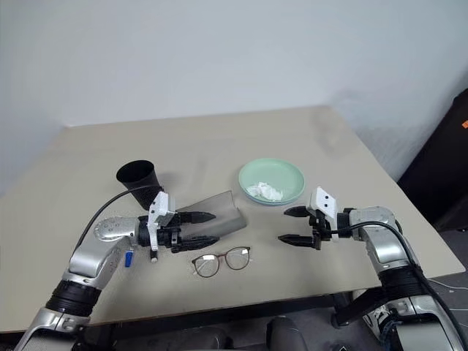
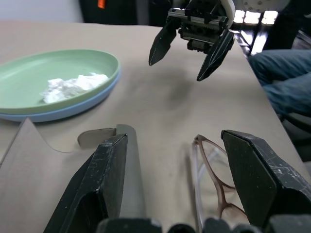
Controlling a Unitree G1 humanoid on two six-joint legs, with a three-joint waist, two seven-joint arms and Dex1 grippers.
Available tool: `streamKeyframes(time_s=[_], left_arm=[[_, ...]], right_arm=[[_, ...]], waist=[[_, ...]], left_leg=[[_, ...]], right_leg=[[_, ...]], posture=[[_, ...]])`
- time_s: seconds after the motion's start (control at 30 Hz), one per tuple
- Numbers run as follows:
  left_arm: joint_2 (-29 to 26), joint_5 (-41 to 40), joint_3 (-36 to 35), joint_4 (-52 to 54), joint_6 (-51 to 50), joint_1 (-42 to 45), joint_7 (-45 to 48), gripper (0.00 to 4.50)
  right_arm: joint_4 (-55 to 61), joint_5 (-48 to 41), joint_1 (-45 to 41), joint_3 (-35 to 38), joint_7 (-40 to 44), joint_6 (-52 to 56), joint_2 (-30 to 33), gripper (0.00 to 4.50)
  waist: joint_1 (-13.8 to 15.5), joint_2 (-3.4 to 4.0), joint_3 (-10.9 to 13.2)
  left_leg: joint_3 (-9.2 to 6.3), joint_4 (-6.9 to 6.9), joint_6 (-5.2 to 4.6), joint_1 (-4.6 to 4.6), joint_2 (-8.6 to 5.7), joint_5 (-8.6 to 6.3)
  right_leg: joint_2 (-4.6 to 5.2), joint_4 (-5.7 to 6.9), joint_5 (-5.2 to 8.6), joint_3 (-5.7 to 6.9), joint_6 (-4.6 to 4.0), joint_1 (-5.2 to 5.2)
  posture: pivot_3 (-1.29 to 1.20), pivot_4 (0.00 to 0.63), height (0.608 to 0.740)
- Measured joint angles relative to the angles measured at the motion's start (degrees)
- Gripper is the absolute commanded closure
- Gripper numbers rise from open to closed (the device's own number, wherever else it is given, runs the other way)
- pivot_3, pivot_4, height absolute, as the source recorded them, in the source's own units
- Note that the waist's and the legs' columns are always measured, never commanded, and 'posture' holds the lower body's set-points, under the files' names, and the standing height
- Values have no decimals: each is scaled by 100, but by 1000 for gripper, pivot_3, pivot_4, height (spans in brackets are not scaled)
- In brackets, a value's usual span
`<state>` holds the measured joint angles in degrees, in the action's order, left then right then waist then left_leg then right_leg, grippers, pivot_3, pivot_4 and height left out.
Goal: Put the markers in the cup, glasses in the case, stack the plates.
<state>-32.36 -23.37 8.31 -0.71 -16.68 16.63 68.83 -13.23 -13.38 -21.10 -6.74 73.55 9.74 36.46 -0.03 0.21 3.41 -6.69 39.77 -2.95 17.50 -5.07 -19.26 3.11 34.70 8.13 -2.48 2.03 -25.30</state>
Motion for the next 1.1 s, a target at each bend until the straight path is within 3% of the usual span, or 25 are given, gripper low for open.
streamKeyframes(time_s=[0.17, 0.4, 0.8, 0.9, 1.07, 1.1], left_arm=[[-396, 84, 447, -292, -201, 476, 933, 1247], [-550, 523, 1063, -829, -161, 1194, 1748, 1247], [175, 1563, 1746, -1812, 622, 1598, 1739, 1247], [242, 1658, 1777, -1922, 699, 1654, 1740, 1828], [279, 1713, 1777, -2000, 757, 1682, 1770, 3421], [281, 1716, 1776, -2004, 775, 1687, 1785, 3421]], right_arm=[[56, 0, 49, 5, -214, -7, -108, 489], [117, 2, 150, 1, -454, -37, -191, 489], [185, 7, 278, 1, -787, -117, -298, 489], [185, 11, 282, 1, -852, -143, -308, 452], [184, 34, 283, 1, -941, -172, -308, 452], [184, 37, 286, 1, -962, -179, -308, 452]], waist=[[0, -1, 0], [4, -1, 0], [6, -2, 0], [4, -2, 0], [6, -2, 0], [6, -2, 0]], left_leg=[[4, 3, 1, -1, 5, 1], [1, 4, 0, 4, 3, -1], [0, 5, 0, 5, 4, -1], [0, 6, 0, 5, 4, -1], [0, 8, 0, 5, 4, -1], [0, 10, 0, 5, 4, -1]], right_leg=[[-7, 2, -1, -1, -2, 1], [-7, -1, -4, -5, -6, -4], [-7, -1, -6, -7, -7, -4], [-7, -1, -7, -7, -6, -4], [-7, -1, -8, -7, -4, -3], [-7, -1, -8, -7, -4, -3]], posture=[[0, 0, 740], [0, 0, 740], [0, 0, 740], [0, 0, 740], [0, 0, 740], [0, 0, 740]])
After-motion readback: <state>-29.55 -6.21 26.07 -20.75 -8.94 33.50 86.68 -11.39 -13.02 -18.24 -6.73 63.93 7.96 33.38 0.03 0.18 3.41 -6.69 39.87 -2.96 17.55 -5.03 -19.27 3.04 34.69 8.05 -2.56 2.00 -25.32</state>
